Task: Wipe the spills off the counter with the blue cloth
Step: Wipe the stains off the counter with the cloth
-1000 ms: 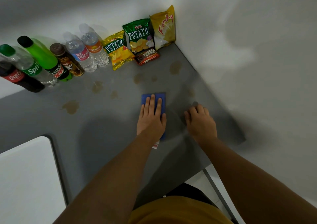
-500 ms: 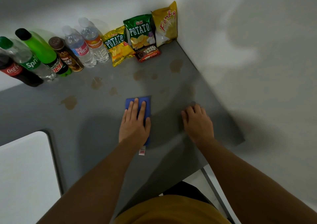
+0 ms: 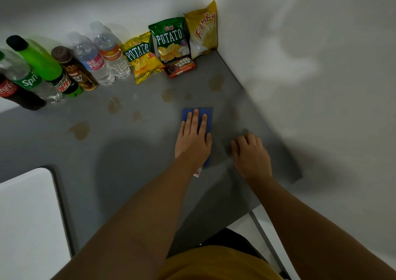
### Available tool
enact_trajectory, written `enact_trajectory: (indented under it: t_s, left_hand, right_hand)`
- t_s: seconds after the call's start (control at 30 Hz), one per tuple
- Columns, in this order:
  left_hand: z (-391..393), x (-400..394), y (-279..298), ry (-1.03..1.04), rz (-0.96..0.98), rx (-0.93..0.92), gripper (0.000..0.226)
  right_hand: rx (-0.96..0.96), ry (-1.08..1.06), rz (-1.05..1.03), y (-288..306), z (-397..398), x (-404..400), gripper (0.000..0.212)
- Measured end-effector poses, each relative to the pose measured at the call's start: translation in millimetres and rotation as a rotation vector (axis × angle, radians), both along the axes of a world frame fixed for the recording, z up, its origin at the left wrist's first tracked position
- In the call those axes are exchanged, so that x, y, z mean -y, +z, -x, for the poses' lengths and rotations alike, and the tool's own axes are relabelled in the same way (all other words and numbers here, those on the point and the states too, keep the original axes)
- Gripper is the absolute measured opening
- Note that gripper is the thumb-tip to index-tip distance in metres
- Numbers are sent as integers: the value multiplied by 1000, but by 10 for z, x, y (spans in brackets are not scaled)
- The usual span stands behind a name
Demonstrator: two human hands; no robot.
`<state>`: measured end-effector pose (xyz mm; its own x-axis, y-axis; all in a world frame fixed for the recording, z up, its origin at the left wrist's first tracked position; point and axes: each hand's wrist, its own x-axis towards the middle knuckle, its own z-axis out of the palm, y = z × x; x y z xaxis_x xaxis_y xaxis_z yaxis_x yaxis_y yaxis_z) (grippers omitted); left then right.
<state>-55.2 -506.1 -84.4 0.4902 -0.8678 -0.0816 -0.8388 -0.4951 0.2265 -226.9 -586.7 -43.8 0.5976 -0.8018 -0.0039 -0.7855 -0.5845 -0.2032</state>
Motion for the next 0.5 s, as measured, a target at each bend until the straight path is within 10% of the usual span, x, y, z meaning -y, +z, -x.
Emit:
enact_trajectory:
  t_s: [0.5]
  left_hand:
    - [205,-811,-5,77,-1,-32,62]
  right_hand:
    - [17,166,-24,105,-323,-251,29]
